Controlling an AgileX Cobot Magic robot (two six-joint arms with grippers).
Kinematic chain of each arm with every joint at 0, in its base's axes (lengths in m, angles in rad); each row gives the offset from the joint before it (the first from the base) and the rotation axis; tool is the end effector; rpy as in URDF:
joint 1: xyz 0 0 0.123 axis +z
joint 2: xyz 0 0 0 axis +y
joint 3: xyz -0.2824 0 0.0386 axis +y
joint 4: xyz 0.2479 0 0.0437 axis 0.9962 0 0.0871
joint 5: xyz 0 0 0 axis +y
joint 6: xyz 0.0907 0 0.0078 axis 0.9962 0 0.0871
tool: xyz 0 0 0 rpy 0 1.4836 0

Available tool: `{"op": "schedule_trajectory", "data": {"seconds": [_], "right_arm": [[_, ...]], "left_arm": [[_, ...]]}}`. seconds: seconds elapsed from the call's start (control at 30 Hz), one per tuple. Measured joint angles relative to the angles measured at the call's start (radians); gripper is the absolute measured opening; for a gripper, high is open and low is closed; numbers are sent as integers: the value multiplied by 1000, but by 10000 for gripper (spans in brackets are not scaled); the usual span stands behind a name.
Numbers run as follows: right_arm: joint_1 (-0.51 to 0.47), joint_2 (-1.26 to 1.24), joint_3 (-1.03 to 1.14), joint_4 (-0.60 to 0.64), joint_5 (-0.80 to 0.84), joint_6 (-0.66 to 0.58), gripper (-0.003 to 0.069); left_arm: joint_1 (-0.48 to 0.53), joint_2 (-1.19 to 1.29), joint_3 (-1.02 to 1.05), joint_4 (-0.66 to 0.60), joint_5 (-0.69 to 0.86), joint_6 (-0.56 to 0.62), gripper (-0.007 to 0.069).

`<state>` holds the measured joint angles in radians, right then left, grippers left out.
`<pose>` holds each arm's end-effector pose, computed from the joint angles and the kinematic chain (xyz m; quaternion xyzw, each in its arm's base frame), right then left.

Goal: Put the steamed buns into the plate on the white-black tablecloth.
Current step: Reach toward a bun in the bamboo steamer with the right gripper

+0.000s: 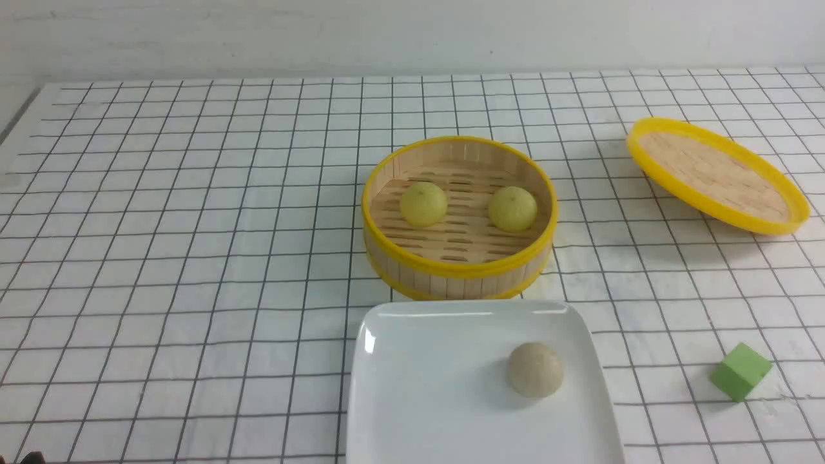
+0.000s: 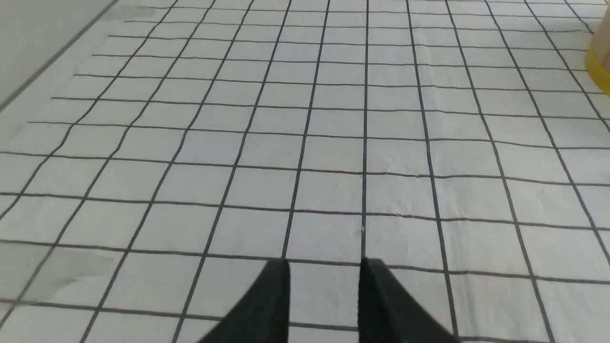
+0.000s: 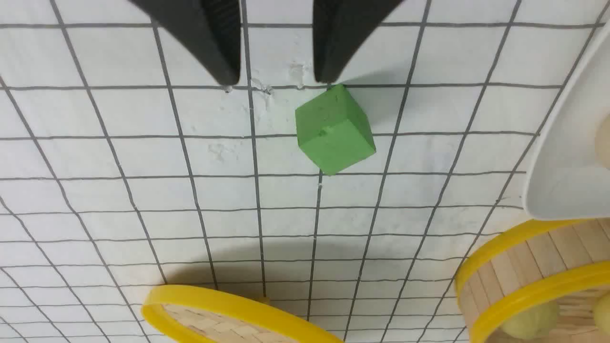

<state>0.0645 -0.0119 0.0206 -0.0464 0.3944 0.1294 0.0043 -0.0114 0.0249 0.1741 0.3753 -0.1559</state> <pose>0.0519 0.0017 0.1714 0.0142 0.8093 0.0371 0.5861 0.0525 0.0060 0.1721 -0.0181 0.8034 0.0287 0.5945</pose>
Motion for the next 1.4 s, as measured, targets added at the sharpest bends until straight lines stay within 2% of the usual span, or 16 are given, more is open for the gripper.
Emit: {"op": "schedule_trajectory", "data": {"seconds": [0.97,1.2,1.3,1.4], "right_arm": [[0,0,0,-1,0,0,240],[0,0,0,-61,2,0,240],[0,0,0,-28,-4,33,240],[0,0,4,187,-33,180,240]], "left_arm": [[0,0,0,0,0,0,241],[0,0,0,6,0,-10,241],[0,0,0,-86,-2,-108,241],[0,0,0,-354,-5,-341,241]]}}
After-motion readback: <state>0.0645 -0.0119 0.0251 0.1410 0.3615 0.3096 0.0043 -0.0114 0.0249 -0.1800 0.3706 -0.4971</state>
